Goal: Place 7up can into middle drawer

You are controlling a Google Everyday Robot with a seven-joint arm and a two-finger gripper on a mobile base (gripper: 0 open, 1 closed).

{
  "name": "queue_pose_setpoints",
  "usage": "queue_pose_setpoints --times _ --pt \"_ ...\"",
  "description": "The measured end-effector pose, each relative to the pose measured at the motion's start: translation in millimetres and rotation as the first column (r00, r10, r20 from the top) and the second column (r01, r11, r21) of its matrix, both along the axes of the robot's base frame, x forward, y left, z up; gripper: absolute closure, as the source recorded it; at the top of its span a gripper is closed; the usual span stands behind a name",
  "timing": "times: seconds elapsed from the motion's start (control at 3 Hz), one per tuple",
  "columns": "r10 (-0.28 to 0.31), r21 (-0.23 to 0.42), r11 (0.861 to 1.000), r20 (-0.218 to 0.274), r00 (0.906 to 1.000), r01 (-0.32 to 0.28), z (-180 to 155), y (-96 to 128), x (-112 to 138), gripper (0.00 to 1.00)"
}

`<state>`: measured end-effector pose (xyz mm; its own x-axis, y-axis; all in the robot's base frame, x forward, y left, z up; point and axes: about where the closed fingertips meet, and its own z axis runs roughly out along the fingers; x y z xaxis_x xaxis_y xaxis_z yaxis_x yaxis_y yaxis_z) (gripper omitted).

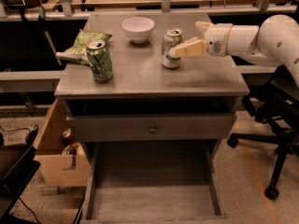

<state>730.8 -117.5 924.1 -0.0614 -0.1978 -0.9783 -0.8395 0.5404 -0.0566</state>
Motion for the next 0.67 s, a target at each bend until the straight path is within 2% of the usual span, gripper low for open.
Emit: queue_pose_setpoints --times 0.67 --pt "0.033 0.083 0.996 0.043 0.9985 -0.036 -9.3 26.4 -3.8 0.02"
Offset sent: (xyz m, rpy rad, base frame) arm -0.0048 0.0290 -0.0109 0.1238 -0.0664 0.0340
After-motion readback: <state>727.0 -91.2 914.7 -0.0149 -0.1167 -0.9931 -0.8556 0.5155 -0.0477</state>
